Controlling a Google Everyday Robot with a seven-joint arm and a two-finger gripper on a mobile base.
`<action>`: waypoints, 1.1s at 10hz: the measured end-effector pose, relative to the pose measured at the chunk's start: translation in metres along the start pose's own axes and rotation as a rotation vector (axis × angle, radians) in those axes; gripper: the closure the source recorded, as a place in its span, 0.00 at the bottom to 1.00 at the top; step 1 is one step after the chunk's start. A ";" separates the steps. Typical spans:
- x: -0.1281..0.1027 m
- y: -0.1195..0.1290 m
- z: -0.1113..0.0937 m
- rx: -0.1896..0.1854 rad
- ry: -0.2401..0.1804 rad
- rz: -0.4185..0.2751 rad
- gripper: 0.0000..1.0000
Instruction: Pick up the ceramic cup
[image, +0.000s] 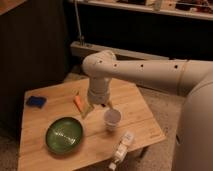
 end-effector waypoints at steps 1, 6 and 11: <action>0.001 -0.003 0.007 -0.006 0.012 0.002 0.20; 0.008 -0.013 0.028 -0.017 0.066 0.023 0.20; 0.011 -0.018 0.044 -0.010 0.106 0.040 0.20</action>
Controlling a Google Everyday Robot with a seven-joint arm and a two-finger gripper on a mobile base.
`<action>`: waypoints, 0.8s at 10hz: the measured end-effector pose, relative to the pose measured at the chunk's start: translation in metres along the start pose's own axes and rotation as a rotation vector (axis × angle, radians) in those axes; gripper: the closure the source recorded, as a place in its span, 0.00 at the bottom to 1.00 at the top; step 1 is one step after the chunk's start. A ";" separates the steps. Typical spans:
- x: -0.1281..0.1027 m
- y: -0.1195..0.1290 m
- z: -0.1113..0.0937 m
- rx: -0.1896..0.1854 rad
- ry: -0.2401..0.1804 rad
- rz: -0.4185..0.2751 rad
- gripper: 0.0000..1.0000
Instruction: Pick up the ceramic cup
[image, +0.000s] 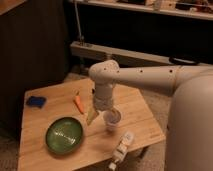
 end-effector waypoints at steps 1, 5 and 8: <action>0.000 0.000 0.004 0.003 0.008 -0.002 0.20; -0.003 0.000 0.018 0.013 0.038 -0.011 0.20; -0.008 -0.001 0.031 0.009 0.068 -0.017 0.20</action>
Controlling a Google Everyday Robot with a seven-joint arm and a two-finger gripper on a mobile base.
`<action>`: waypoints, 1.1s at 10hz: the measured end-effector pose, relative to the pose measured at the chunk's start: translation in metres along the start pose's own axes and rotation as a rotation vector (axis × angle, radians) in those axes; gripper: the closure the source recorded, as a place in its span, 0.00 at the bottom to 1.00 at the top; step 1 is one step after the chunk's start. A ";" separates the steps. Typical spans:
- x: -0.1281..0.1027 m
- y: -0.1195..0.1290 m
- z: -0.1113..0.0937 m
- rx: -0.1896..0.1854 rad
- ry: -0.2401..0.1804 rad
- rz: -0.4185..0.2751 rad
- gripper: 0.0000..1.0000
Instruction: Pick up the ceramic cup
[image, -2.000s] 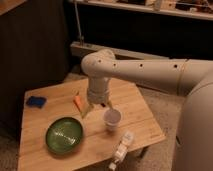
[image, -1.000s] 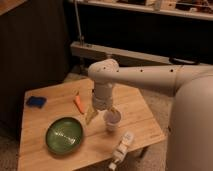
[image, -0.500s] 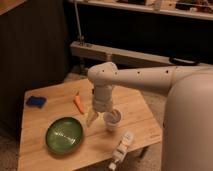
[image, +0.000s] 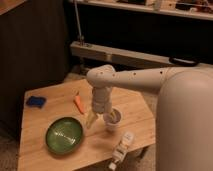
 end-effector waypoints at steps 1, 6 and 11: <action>-0.002 0.000 0.004 0.000 0.013 -0.001 0.20; -0.005 -0.004 0.017 0.001 0.061 0.017 0.21; -0.007 -0.007 0.023 -0.009 0.093 0.028 0.45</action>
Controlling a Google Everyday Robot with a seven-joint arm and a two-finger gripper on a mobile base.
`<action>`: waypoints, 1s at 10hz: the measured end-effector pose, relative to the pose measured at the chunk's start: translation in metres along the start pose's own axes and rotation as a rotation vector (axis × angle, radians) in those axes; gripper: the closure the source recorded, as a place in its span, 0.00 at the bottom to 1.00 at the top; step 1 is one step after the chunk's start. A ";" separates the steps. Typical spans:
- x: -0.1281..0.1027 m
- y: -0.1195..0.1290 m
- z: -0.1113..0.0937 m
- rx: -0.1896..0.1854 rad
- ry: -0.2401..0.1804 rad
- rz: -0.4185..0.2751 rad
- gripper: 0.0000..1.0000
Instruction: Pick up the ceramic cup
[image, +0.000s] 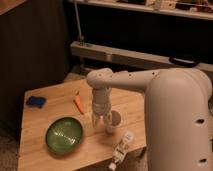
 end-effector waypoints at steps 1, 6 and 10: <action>0.000 -0.001 0.002 0.002 0.012 -0.001 0.45; -0.002 0.002 0.008 0.023 0.078 -0.004 0.54; -0.003 -0.001 -0.002 -0.013 0.063 0.021 0.94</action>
